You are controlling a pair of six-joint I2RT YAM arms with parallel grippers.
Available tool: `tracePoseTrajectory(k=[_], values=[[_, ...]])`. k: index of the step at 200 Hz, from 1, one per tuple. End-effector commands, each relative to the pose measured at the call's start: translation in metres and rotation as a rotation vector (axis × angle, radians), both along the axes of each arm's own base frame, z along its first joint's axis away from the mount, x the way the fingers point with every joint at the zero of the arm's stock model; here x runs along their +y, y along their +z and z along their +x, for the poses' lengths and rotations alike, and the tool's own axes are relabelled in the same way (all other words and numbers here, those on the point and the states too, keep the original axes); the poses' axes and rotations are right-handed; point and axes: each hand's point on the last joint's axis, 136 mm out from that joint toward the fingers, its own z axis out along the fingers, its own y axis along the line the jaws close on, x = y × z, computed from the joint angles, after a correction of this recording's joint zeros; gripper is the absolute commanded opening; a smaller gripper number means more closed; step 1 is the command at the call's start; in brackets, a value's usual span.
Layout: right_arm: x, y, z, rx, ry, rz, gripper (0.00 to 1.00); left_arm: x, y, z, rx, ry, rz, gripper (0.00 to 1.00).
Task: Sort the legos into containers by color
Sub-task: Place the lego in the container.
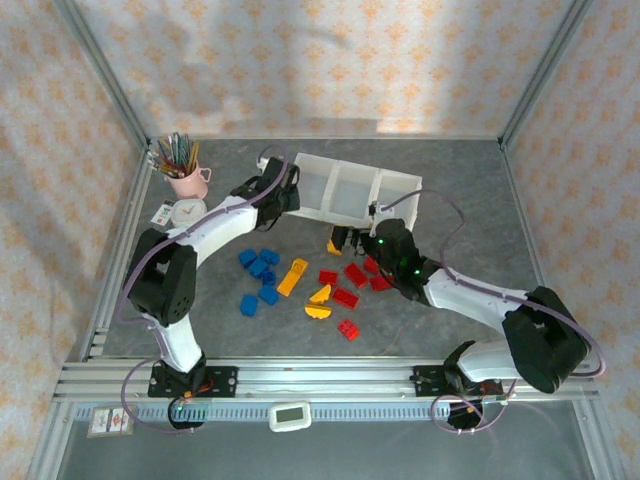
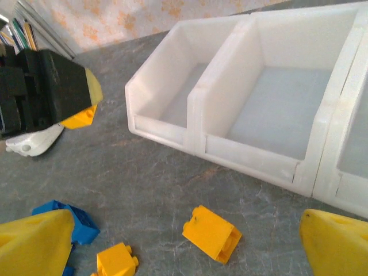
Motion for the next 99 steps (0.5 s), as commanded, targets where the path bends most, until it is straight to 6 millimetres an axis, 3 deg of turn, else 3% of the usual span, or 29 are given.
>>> tracePoseTrajectory(k=[1,9,14,51,80,99], values=[[0.002,0.015,0.004,0.009,0.025,0.050,1.00,-0.016,0.003,0.022,-0.026,-0.021,-0.020,0.29],[0.001,0.016,0.006,0.011,0.028,0.054,1.00,-0.020,0.010,0.031,-0.043,-0.014,-0.022,0.29],[0.000,0.016,0.007,0.015,0.023,0.053,1.00,-0.022,-0.001,0.036,-0.025,-0.010,-0.012,0.29],[-0.005,0.015,0.014,0.034,0.014,0.040,1.00,-0.034,-0.005,0.071,-0.064,0.015,-0.018,0.29],[-0.005,0.019,0.014,0.028,0.017,0.032,1.00,-0.036,-0.014,0.091,-0.070,0.039,0.008,0.30],[-0.005,0.021,0.013,0.023,0.021,0.028,1.00,-0.038,-0.018,0.098,-0.064,0.044,0.019,0.37]])
